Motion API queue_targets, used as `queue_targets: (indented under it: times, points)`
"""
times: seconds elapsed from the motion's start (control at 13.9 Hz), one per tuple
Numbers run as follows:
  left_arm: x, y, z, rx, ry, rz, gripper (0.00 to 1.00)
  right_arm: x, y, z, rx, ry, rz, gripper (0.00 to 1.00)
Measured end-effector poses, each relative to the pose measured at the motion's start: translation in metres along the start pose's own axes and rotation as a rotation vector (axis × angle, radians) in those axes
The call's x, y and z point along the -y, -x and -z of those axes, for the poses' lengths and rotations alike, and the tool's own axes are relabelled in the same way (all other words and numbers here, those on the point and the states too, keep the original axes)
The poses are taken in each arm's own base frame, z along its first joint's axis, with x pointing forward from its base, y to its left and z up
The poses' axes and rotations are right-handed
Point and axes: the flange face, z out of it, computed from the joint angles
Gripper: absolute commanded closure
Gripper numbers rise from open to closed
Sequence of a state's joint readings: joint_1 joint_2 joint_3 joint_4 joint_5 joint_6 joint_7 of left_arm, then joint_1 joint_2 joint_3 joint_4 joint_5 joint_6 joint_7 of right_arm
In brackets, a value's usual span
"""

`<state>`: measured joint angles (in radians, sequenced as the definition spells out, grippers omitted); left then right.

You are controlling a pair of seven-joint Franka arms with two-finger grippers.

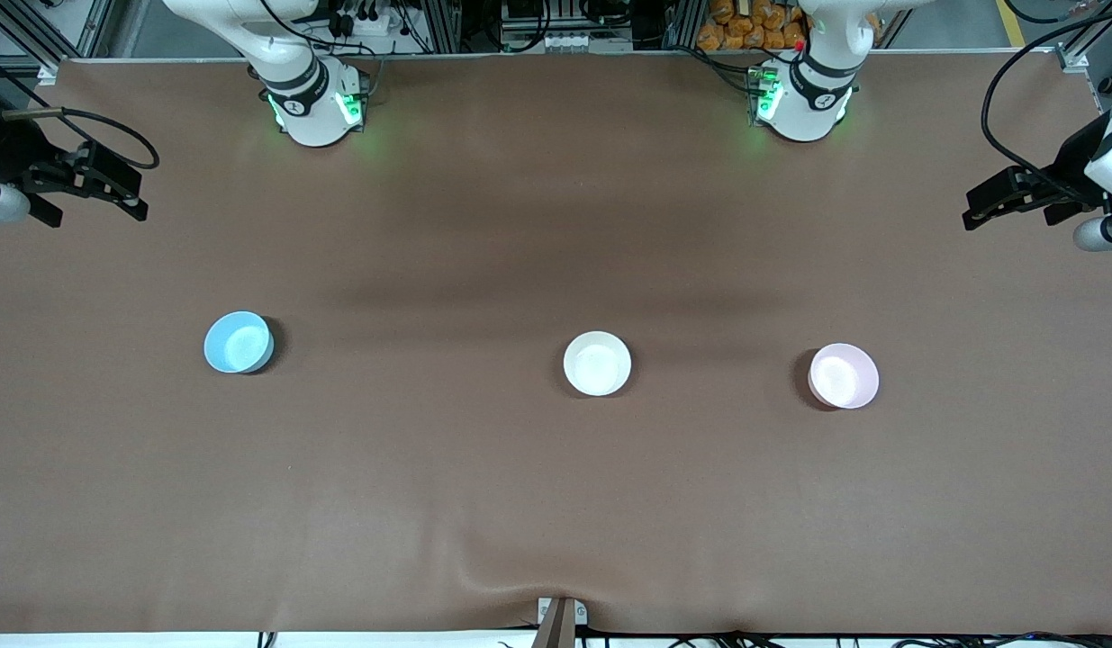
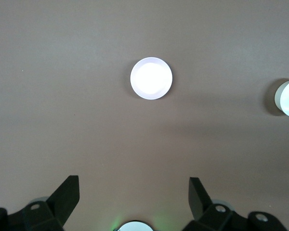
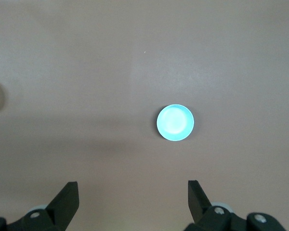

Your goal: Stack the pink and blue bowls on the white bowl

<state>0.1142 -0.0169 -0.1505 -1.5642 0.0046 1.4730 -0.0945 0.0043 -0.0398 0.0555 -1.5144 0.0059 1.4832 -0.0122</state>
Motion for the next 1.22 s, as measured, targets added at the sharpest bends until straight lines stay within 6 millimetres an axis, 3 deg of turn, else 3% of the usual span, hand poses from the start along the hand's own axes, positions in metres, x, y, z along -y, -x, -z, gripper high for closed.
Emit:
queue_targets:
  times: [0.36, 1.22]
  points:
    - [0.007, 0.002, 0.021, -0.035, 0.001, 0.011, 0.0, 0.0, 0.0, 0.0, -0.001, 0.0, -0.001, 0.0]
    - [0.009, 0.0, 0.009, 0.011, -0.001, 0.014, 0.0, -0.001, 0.0, 0.0, -0.002, 0.0, -0.002, 0.0]
